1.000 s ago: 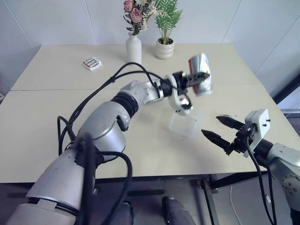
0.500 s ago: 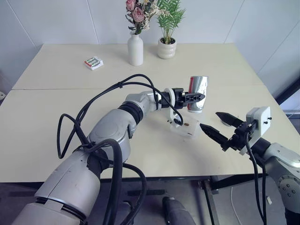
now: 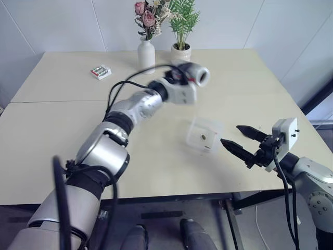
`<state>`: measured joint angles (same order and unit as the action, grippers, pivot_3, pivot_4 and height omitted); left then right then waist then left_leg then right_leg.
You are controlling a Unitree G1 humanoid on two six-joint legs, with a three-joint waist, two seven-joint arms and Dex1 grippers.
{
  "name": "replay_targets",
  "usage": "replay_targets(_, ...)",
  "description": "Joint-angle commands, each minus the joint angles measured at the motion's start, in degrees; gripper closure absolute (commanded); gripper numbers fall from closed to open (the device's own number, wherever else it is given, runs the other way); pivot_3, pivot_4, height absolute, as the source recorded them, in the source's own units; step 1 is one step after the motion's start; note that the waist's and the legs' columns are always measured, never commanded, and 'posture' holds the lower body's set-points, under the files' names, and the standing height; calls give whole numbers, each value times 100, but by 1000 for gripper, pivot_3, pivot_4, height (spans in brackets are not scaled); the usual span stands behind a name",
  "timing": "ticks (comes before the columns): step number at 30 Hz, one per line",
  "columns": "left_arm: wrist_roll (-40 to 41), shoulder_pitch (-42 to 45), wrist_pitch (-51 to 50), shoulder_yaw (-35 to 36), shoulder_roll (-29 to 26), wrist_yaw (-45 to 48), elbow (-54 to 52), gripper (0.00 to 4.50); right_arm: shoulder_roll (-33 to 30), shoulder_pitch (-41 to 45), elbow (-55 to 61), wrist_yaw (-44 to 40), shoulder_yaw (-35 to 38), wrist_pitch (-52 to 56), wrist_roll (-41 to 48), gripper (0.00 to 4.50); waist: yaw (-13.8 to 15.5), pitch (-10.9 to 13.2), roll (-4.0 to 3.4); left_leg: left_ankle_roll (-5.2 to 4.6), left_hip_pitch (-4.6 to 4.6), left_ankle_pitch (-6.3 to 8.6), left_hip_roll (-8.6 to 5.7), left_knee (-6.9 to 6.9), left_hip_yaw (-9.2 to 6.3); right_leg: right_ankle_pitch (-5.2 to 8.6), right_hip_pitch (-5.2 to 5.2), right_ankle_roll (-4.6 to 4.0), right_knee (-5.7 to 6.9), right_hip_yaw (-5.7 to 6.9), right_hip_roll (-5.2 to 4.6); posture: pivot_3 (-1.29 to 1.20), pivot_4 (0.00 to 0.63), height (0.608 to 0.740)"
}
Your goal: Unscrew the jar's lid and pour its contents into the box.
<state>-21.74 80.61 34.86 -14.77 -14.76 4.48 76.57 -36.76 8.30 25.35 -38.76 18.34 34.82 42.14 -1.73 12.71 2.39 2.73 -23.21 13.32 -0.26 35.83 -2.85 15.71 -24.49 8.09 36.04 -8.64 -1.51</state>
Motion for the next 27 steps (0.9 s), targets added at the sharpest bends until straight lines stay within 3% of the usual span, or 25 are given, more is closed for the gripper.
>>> replay_targets(1,1841,-345,-1117,1486,-203,1734,-434,2522,-128,281,-13,-378,-130,-355,-81,39,-11,-1,-2,-4,-6,2,0,14,-1,-2,0,4,3,0,0,0,150,740)
replay_targets(4,2672,-845,-2158,2289,-428,2106,-942,2522,-216,509,-113,-678,-293,-557,-181,39,-51,-1,-3,-10,-5,6,0,30,0,-12,4,10,9,-4,0,0,150,740)
replay_targets(7,2924,-1339,-2753,2532,-572,2103,-1615,2522,-264,704,-148,-841,-424,-665,-270,39,-69,-2,-3,-10,-3,5,2,38,-9,-12,3,10,27,-2,0,0,150,740)
replay_targets(15,3306,-3954,-4731,3131,-1106,1399,-4864,2522,-153,1720,37,-1451,-1348,-613,-165,39,-189,-10,0,0,2,0,12,63,-31,-12,-3,0,82,9,2,0,150,740)
replay_targets(19,3188,-4783,-4605,3409,-1218,954,-5744,2522,16,1934,-52,-1566,-1635,-639,-179,39,-173,-13,4,4,12,-9,12,72,-36,-22,7,-15,90,15,3,0,150,740)
replay_targets(27,3333,-5267,-4347,3709,-1178,753,-5968,2522,63,1994,-290,-1923,-1902,-803,-373,39,-153,-14,5,4,14,-35,10,78,-39,-43,25,-21,62,25,3,0,150,740)
